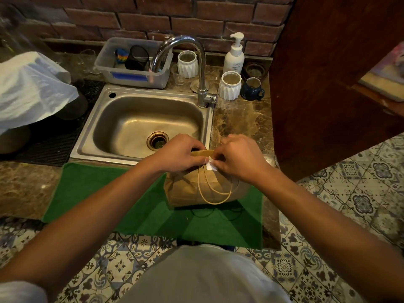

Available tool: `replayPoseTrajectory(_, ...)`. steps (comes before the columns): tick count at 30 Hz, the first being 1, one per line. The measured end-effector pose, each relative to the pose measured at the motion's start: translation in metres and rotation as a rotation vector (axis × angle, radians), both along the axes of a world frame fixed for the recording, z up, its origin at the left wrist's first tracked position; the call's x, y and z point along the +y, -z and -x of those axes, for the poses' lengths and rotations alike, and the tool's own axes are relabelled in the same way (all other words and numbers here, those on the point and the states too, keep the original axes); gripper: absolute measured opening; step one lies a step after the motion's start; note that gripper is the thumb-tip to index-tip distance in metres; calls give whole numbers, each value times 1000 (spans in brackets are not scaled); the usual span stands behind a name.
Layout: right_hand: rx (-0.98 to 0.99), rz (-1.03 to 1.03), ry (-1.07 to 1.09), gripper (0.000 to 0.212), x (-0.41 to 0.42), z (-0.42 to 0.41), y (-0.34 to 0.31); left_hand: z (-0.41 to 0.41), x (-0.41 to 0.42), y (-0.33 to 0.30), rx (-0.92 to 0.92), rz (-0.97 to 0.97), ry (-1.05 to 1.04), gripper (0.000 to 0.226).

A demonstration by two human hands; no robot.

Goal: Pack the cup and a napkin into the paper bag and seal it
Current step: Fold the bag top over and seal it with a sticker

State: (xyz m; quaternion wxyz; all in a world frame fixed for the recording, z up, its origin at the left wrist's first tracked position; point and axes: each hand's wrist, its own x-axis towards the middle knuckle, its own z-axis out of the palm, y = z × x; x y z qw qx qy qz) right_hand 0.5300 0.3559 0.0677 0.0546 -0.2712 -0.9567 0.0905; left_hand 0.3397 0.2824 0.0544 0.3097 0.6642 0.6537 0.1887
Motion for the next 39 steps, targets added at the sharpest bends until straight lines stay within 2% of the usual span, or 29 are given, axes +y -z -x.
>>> replayPoseTrajectory(9, -82, -145, 248, 29, -20, 4, 3, -4, 3, 0, 54, -62, -3, 19)
replayPoseTrajectory(14, -101, -191, 354, 50, -15, 2, 2, -2, 0, -1, 35, -49, 13, 18)
replayPoseTrajectory(16, -72, -187, 311, 60, -9, -2, 4, -2, -2, 0, 15, -33, 11, 17)
replayPoseTrajectory(18, -61, -99, 205, 60, -1, -6, 5, -1, -2, 0, -23, 4, 16, 17)
replayPoseTrajectory(20, -76, 115, 107, 48, 10, -7, 8, -1, -1, -2, -39, 19, 30, 20)
replayPoseTrajectory(22, -48, 316, 72, 35, 19, -7, 11, 0, 0, -3, 8, -4, 51, 31)
replayPoseTrajectory(24, 7, 407, 72, 27, 24, -7, 16, -1, 2, -2, 132, -37, 64, 47)
replayPoseTrajectory(26, 43, 449, 66, 24, 26, -7, 18, -4, 4, 0, 276, -71, 78, 54)
replayPoseTrajectory(28, 42, 482, 51, 22, 27, -7, 17, -6, 5, 2, 309, -101, 82, 47)
replayPoseTrajectory(32, -19, 575, -12, 23, 34, -7, 13, -6, 6, 2, 228, -107, 111, 41)
replayPoseTrajectory(35, -1, 526, -72, 28, 34, -5, 12, -6, 6, 2, 167, -90, 115, 41)
replayPoseTrajectory(39, 22, 563, -78, 22, 34, -7, 12, -5, 6, 3, 111, -81, 145, 38)
